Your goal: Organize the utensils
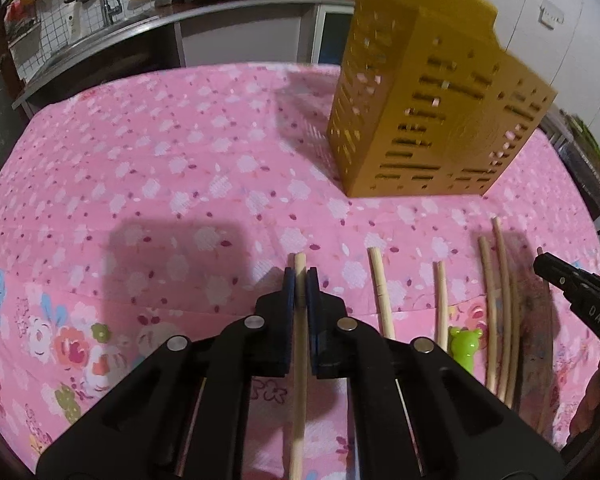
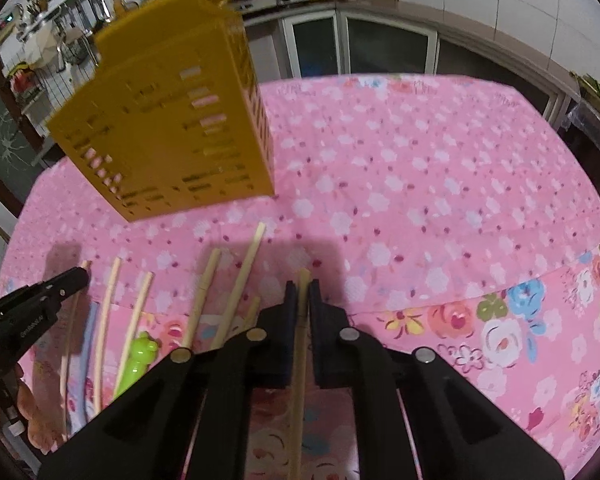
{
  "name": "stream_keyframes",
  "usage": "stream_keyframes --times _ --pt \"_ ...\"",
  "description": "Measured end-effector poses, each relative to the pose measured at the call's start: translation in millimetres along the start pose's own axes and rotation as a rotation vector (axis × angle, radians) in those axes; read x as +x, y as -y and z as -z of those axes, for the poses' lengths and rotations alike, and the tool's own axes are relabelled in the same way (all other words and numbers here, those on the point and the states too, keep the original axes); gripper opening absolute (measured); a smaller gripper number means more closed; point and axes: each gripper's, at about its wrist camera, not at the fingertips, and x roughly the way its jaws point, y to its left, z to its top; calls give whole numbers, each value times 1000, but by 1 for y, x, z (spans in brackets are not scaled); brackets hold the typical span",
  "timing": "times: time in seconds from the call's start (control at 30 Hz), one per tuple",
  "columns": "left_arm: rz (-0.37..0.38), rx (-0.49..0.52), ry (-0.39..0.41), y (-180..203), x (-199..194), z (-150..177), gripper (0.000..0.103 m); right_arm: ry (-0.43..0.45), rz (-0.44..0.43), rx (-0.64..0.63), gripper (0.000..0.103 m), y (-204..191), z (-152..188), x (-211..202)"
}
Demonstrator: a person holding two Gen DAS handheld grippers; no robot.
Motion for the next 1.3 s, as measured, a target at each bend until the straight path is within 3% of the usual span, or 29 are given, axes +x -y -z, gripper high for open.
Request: stream_keyframes --times 0.2,0.43,0.7,0.83,1.03,1.3 --pt "53 -38 74 -9 -27 -4 4 118 -52 -18 6 0 -4 -29" --pt "106 -49 220 -12 -76 -17 4 272 -138 -31 6 1 -15 -68" --pt "140 -30 391 -2 -130 -35 4 409 -167 -29 6 0 -35 -110" --pt "202 -38 514 6 -163 -58 4 525 -190 -22 6 -2 -58 -145" --pt "314 -49 628 23 -189 -104 4 644 -209 -30 6 -13 -103 -186" --pt "335 -62 707 44 -176 -160 4 780 -196 -50 6 -30 -160 -216"
